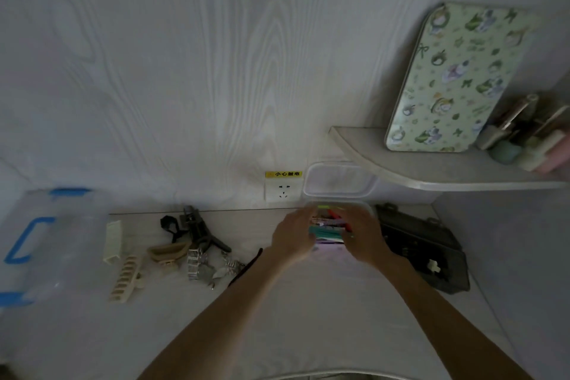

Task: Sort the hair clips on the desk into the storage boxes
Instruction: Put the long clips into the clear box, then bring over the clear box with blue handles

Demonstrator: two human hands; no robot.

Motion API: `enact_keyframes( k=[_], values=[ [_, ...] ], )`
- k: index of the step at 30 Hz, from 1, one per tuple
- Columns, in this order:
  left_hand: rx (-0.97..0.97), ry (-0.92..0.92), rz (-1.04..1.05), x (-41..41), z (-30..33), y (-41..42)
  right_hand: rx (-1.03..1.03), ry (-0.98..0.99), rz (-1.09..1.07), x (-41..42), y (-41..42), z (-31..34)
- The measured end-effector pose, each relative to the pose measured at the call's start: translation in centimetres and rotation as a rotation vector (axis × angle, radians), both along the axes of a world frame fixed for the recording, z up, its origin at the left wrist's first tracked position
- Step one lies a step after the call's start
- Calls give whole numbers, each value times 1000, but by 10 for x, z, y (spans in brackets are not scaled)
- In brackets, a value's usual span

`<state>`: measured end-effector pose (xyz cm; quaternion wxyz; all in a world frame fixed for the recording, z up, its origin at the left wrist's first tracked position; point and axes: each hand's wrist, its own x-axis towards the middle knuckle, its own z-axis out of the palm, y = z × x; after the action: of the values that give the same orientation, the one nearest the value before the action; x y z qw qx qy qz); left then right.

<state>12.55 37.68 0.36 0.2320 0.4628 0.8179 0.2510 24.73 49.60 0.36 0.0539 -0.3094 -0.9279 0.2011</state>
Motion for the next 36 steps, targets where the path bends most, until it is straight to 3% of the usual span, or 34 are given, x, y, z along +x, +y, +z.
enact_keyframes(
  k=[2,6,8,10,14,21,23,29,32,36],
  values=[
    [-72,-30,-41,2,1,-9,28,-43,35,7,0,4],
    [-181,-20,-62,-6,3,-39,41,71,7,2,-8,8],
    [-190,-26,-22,-16,8,-57,-46,75,-39,-9,-16,11],
    [-152,-34,65,-28,15,-87,-127,86,4,-29,-38,17],
    [-69,-11,287,-52,26,-151,-88,95,256,-71,-82,18],
    [28,325,792,-116,38,-291,-285,-96,482,-175,-184,36],
    [-37,373,864,-133,39,-324,-352,-160,495,-203,-211,37],
    [-413,211,795,-170,10,-365,-876,-237,245,-265,-288,30],
    [-421,290,738,-175,10,-372,-995,-283,169,-286,-315,30],
    [-454,241,556,-182,25,-383,-1048,-298,25,-291,-311,28]
  ],
)
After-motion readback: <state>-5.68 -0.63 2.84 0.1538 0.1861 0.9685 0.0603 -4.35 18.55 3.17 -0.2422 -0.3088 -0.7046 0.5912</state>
